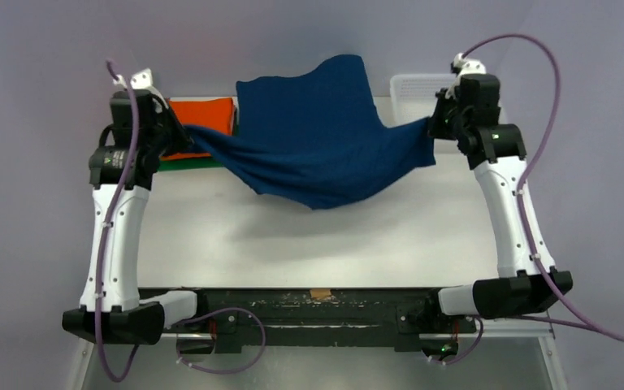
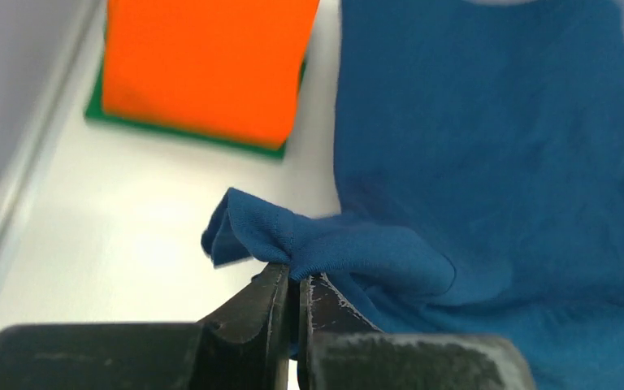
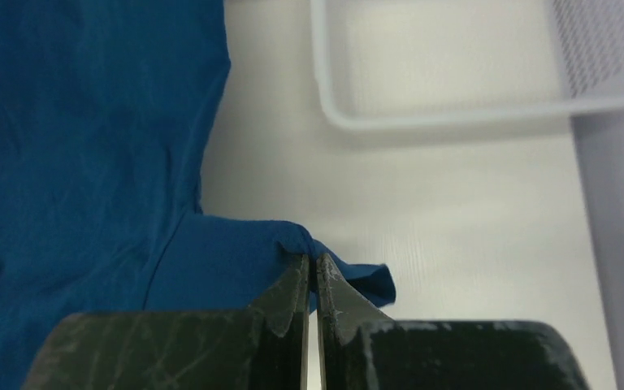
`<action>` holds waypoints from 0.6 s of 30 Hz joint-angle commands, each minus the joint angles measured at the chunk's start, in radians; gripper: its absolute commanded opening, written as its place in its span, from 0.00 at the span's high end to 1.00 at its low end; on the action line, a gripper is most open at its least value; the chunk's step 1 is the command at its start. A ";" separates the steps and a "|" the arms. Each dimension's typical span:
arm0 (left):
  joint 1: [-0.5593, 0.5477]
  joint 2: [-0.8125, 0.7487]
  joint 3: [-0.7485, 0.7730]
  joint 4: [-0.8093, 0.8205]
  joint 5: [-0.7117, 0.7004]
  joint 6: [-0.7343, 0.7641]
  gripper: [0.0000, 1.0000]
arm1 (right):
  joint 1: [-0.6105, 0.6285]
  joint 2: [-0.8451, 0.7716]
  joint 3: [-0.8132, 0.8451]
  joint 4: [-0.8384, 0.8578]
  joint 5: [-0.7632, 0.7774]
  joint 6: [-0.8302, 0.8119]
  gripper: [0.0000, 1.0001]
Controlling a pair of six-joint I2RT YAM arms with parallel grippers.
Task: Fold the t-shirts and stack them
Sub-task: Flatten out the tshirt
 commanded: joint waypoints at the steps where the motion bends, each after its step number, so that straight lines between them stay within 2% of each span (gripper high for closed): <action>1: 0.008 0.015 -0.330 0.127 0.003 -0.063 1.00 | -0.008 0.017 -0.242 0.022 -0.017 0.002 1.00; 3: 0.008 0.048 -0.427 0.155 0.006 -0.097 0.97 | -0.011 0.058 -0.336 0.054 0.006 0.024 0.96; 4: 0.008 0.070 -0.460 0.157 0.006 -0.107 0.89 | -0.011 0.089 -0.369 0.063 0.027 0.041 0.92; 9: 0.008 0.118 -0.561 0.162 0.003 -0.144 0.36 | -0.011 0.232 -0.402 0.065 0.139 0.101 0.69; 10: 0.007 0.111 -0.571 0.159 0.003 -0.149 0.20 | -0.011 0.241 -0.396 0.064 0.150 0.111 0.63; 11: 0.008 0.096 -0.579 0.156 0.000 -0.153 0.11 | -0.011 0.245 -0.390 0.064 0.159 0.119 0.56; 13: 0.006 0.058 -0.588 0.148 -0.005 -0.170 0.06 | -0.009 0.224 -0.386 0.075 0.177 0.118 0.45; 16: -0.034 0.006 -0.614 0.165 0.007 -0.201 0.04 | 0.015 0.172 -0.441 0.167 0.081 0.117 0.40; 18: -0.116 -0.014 -0.645 0.218 0.027 -0.214 0.00 | 0.064 0.146 -0.502 0.241 0.017 0.118 0.38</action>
